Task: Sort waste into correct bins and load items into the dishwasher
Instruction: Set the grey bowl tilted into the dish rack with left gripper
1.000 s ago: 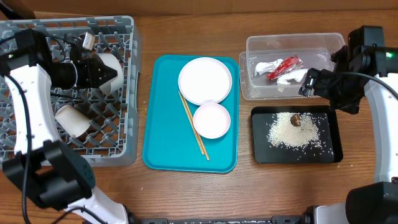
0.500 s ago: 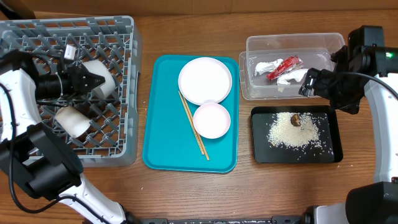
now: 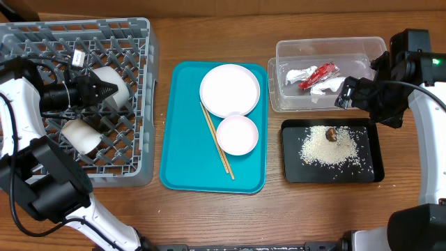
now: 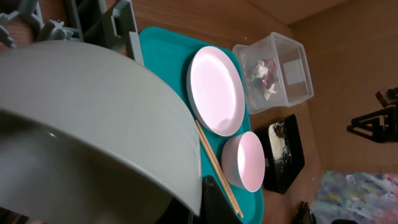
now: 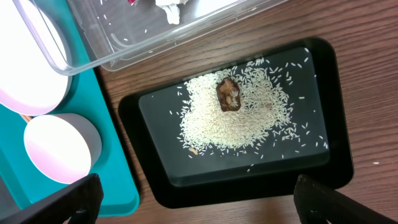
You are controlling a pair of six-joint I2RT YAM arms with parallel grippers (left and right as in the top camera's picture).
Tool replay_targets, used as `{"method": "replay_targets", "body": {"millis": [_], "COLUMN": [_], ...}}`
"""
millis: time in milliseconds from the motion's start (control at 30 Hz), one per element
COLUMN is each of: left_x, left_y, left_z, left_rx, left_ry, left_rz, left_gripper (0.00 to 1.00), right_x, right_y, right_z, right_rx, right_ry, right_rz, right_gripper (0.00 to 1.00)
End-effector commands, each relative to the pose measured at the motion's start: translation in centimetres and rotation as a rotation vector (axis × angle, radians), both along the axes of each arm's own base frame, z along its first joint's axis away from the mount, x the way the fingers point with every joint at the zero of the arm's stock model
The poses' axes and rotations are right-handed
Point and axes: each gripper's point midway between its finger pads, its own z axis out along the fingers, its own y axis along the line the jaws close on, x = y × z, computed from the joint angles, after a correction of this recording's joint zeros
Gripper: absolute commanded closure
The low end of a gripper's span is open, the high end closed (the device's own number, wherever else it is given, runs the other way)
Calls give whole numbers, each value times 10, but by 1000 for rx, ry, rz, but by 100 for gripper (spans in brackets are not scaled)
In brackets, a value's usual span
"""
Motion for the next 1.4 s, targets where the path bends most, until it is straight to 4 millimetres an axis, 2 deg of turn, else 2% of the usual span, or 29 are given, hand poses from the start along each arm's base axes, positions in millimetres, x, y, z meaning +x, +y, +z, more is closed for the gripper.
{"method": "replay_targets", "body": {"millis": [0,200,467,667,833,867,933,967,1000,1167,1367], "left_x": [6,9,3,-8,-23,-27,-31,-33,-34,-33,-29], "left_y": [2,-1,7,14,36,41,46,49,52,55,46], "left_z": [1,10,-10,-37,-62,-67,-72,-73,-73,-60,-7], "left_rx": [-18,-45,53,138,258,287,316,331,343,356,363], "left_ry": [-64,-123,-53,34,257,308,351,375,389,393,252], "left_rz": [-17,-29,-38,-44,47,72,92,108,120,144,163], "left_gripper": [96,96,96,96,96,88,78,73,73,69,57], "right_x": [1,1,0,0,0,0,0,0,0,-1,-1], "right_y": [0,0,0,0,0,0,0,0,0,0,0], "right_z": [6,6,6,6,5,5,5,5,5,5,5], "right_rx": [3,3,3,3,3,3,3,3,3,3,3], "right_ry": [-20,-20,-18,-17,-16,-16,-16,-16,-16,-15,-13], "right_rz": [-1,-1,-1,-1,-1,-1,-1,-1,-1,-1,-1], "right_gripper": [0,0,0,0,0,0,0,0,0,0,0]}}
